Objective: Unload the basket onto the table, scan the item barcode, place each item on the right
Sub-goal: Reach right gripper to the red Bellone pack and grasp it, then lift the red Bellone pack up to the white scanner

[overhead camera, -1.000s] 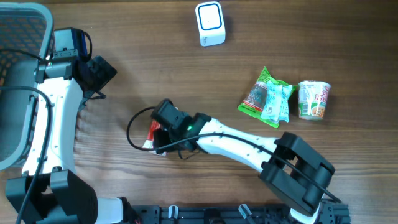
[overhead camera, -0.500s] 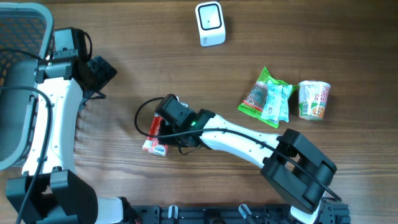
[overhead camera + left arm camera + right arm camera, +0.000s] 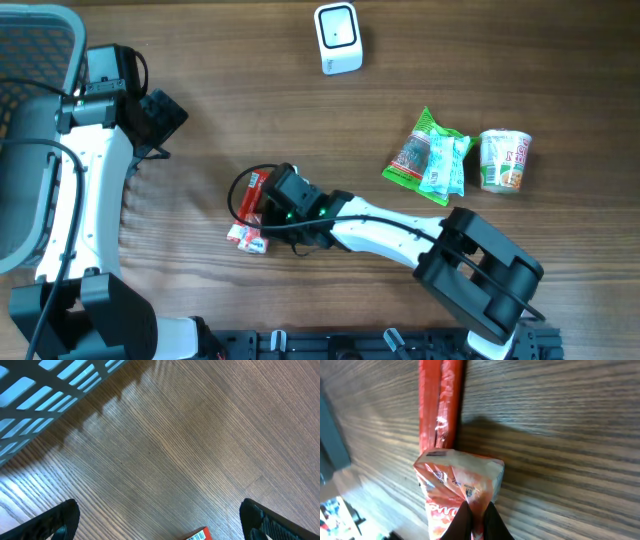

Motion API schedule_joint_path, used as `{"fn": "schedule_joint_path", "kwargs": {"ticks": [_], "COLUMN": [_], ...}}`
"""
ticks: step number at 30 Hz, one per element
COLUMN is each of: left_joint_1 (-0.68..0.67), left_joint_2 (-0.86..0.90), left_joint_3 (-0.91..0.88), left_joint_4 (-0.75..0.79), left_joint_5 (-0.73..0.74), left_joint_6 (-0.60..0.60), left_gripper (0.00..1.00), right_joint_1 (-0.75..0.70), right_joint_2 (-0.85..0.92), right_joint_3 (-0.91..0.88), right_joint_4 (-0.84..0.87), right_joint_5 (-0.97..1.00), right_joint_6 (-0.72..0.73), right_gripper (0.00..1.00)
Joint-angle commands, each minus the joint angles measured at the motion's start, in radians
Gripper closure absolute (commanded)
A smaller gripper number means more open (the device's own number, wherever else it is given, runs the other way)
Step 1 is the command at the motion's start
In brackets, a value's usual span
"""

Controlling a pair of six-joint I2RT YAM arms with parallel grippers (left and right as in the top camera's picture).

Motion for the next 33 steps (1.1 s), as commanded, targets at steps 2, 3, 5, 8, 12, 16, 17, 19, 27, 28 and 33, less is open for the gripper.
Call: {"fn": "schedule_joint_path", "kwargs": {"ticks": [2,3,5,8,12,16,17,19,27,28,33], "left_joint_1": [0.005,0.005,0.005,0.005,0.005,0.005,0.005,0.005,0.005,0.005,0.005], "left_joint_2": [0.000,0.000,0.000,0.000,0.000,0.000,0.000,0.000,0.000,0.000,0.000], "left_joint_3": [0.014,0.014,0.014,0.014,0.014,0.014,0.014,0.014,0.014,0.014,0.014], "left_joint_4": [0.000,-0.001,0.000,-0.001,0.000,0.000,0.000,-0.001,0.000,-0.001,0.000], "left_joint_5": [-0.010,-0.010,-0.010,-0.010,-0.010,-0.010,-0.010,-0.010,-0.010,-0.010,-0.010], "left_joint_6": [0.015,0.015,0.015,0.015,0.015,0.015,0.015,0.015,0.015,0.015,0.015], "left_gripper": [0.00,0.00,0.00,0.00,0.00,0.00,0.00,0.00,0.00,0.00,0.00], "right_joint_1": [-0.089,-0.124,-0.216,-0.380,-0.483,-0.466,-0.466,-0.466,-0.525,-0.547,-0.647], "right_joint_2": [-0.167,-0.209,-0.270,-0.278,-0.278,-0.278,-0.277,-0.275,-0.269,-0.269,-0.269], "right_joint_3": [-0.016,-0.016,-0.016,-0.016,-0.016,-0.016,-0.016,-0.016,-0.016,-0.016,-0.016], "right_joint_4": [-0.027,-0.064,-0.122,-0.222,-0.338,-0.347,-0.341,-0.336,-0.368,-0.372,-0.425], "right_joint_5": [-0.133,-0.172,-0.339,-0.691,-0.577,-0.418,-0.418,-0.418,-0.796,-0.880,-1.202], "right_joint_6": [-0.396,-0.434,-0.568,-0.845,-0.933,-0.948,-0.942,-0.942,-0.977,-1.001,-1.028], "right_gripper": [0.96,0.96,0.96,0.96,0.96,0.96,0.96,0.96,0.96,0.96,0.96]}}
